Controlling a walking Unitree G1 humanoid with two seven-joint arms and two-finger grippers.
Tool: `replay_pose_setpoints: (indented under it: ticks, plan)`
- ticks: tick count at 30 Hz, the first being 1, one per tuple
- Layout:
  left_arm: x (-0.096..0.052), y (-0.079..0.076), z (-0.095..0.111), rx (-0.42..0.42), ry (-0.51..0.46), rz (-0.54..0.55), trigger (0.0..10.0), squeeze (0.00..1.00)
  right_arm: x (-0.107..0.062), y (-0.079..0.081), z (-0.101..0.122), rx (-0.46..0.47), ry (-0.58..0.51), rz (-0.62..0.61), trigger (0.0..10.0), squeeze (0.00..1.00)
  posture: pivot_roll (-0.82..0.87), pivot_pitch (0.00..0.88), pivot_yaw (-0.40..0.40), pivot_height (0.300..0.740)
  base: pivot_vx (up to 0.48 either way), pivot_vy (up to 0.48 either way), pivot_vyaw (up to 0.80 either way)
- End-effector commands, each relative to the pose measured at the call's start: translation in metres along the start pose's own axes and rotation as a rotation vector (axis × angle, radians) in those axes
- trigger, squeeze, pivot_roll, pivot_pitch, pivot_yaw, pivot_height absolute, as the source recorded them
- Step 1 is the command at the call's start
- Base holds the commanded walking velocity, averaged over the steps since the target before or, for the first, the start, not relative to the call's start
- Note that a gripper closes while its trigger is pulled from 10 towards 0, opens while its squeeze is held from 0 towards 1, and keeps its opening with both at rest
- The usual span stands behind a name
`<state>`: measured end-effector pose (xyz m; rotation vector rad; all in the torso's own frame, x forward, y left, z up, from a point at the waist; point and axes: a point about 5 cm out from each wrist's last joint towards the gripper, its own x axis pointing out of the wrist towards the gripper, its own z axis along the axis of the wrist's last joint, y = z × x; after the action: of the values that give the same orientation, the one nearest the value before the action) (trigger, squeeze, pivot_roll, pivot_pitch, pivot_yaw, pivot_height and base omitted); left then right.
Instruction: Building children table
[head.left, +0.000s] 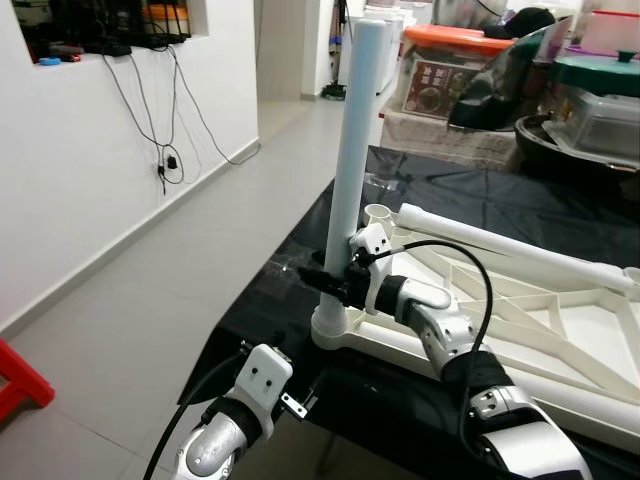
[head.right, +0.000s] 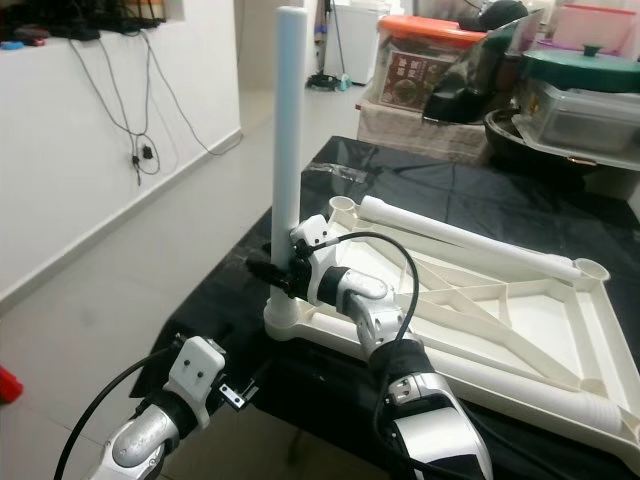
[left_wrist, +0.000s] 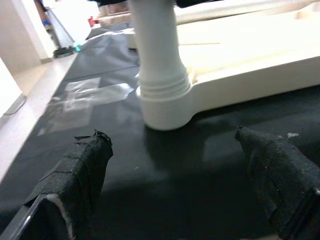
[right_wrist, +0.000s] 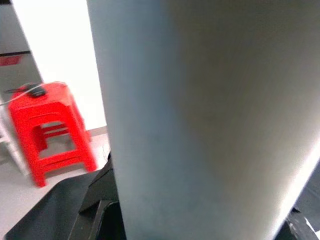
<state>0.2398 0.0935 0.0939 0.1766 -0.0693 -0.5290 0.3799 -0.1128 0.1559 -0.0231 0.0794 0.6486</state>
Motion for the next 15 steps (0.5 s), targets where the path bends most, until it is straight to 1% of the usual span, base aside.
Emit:
replay_pose_setpoints:
  ticks: [1,2,3,6,7,9,10,11,12,13,14,15]
  plan:
    - [-0.001,-0.001,-0.001,-0.002,0.006,-0.006,10.0,0.0,-0.013,-0.026,-0.013,-0.004,0.094,-0.238,0.0,0.0,0.2,0.0,-0.084,0.74,0.0,0.0,0.0]
    - [-0.001,-0.001,-0.001,-0.002,0.006,-0.006,10.0,0.0,-0.013,-0.026,-0.013,-0.004,0.094,-0.238,0.0,0.0,0.2,0.0,-0.084,0.74,0.0,0.0,0.0]
    - [-0.002,-0.001,-0.001,-0.002,0.007,-0.008,10.0,0.0,-0.026,-0.049,-0.014,0.041,0.08,-0.537,0.0,0.0,0.19,0.0,-0.076,0.74,0.0,0.0,0.0]
    - [-0.002,-0.001,-0.001,-0.002,0.007,-0.008,10.0,0.0,-0.026,-0.049,-0.014,0.041,0.08,-0.537,0.0,0.0,0.19,0.0,-0.076,0.74,0.0,0.0,0.0]
    - [-0.002,0.0,-0.001,-0.002,0.008,-0.01,10.0,0.0,-0.042,-0.06,-0.019,0.083,0.071,-0.807,0.0,0.0,0.19,0.0,-0.074,0.74,0.0,0.0,0.0]
    - [-0.002,0.0,-0.001,-0.002,0.008,-0.01,10.0,0.0,-0.042,-0.06,-0.019,0.083,0.071,-0.807,0.0,0.0,0.19,0.0,-0.074,0.74,0.0,0.0,0.0]
    - [-0.002,0.0,-0.001,-0.001,0.008,-0.011,10.0,0.0,-0.051,-0.055,-0.026,0.131,0.058,-0.99,0.0,0.0,0.19,0.0,-0.067,0.74,0.0,0.0,0.0]
    - [-0.002,0.0,-0.001,-0.001,0.009,-0.012,10.0,0.0,-0.055,-0.042,-0.034,0.181,0.058,-1.084,0.0,0.0,0.19,0.0,-0.068,0.74,0.0,0.0,0.0]
    - [-0.002,0.0,-0.001,-0.001,0.009,-0.012,10.0,0.0,-0.055,-0.042,-0.034,0.181,0.058,-1.084,0.0,0.0,0.19,0.0,-0.068,0.74,0.0,0.0,0.0]
    - [-0.001,0.0,-0.001,-0.001,0.009,-0.012,10.0,0.0,-0.055,-0.031,-0.039,0.215,0.061,-1.113,0.0,0.0,0.19,0.0,-0.068,0.74,0.0,0.0,0.0]
    - [-0.001,0.0,-0.001,-0.001,0.009,-0.012,10.0,0.0,-0.055,-0.031,-0.039,0.215,0.061,-1.113,0.0,0.0,0.19,0.0,-0.068,0.74,0.0,0.0,0.0]
    - [-0.001,0.0,-0.001,-0.001,0.009,-0.012,10.0,0.0,-0.052,-0.022,-0.041,0.228,0.06,-1.103,0.0,0.0,0.19,0.0,-0.069,0.74,0.0,0.0,0.0]
